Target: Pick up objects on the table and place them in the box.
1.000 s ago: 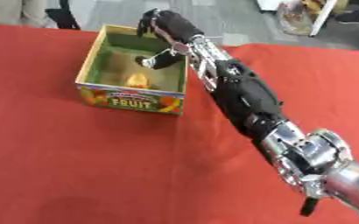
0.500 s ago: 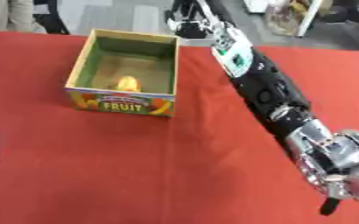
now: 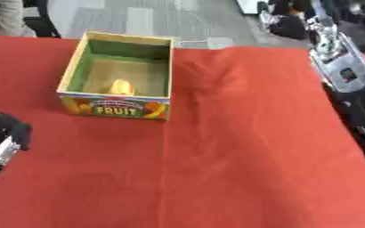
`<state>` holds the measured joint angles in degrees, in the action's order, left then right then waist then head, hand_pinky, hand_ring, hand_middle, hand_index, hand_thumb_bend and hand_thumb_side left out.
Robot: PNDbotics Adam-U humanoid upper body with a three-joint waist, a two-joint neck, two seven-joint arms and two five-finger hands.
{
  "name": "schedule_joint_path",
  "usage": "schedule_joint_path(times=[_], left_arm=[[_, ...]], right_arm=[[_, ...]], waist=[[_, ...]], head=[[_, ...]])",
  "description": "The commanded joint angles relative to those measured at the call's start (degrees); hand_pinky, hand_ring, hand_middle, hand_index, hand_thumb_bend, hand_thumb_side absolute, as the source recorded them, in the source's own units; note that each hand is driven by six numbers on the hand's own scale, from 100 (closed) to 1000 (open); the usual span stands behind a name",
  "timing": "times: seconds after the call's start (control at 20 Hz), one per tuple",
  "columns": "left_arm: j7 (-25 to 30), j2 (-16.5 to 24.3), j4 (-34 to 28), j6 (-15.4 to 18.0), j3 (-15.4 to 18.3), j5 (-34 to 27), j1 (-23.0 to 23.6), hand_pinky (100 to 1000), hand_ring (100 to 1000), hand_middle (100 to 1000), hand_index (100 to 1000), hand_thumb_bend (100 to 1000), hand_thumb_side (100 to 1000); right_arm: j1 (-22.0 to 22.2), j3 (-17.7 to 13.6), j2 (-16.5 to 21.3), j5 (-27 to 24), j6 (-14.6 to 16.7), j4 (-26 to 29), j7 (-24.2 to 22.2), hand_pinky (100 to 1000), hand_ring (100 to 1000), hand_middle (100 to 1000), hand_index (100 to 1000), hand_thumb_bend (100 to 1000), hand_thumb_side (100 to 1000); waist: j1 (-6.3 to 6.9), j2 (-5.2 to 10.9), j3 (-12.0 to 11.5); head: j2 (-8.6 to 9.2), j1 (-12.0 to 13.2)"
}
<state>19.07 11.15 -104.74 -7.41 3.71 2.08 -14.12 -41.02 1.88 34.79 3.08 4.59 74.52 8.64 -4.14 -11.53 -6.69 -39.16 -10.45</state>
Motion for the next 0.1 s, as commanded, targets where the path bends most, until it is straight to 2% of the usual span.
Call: schedule_joint_path(times=[0.05, 0.1], left_arm=[[-0.7, 1.3, -1.3, 0.1, 0.8, 0.1, -0.4, 486, 490, 503, 499, 426, 379], [-0.9, 1.4, -1.3, 0.1, 0.9, 0.1, -0.4, 486, 490, 503, 499, 426, 379]], right_arm=[[2.5, -2.7, 3.4, -5.3, -1.4, 5.5, 1.3, 423, 467, 390, 500, 272, 100], [4.1, -3.4, 3.5, -6.6, -1.7, 6.7, 1.7, 426, 469, 393, 503, 274, 100]], waist=[[0.29, 1.00, 0.6], [0.30, 0.96, 0.8]], head=[[0.34, 1.1], [0.39, 1.2]])
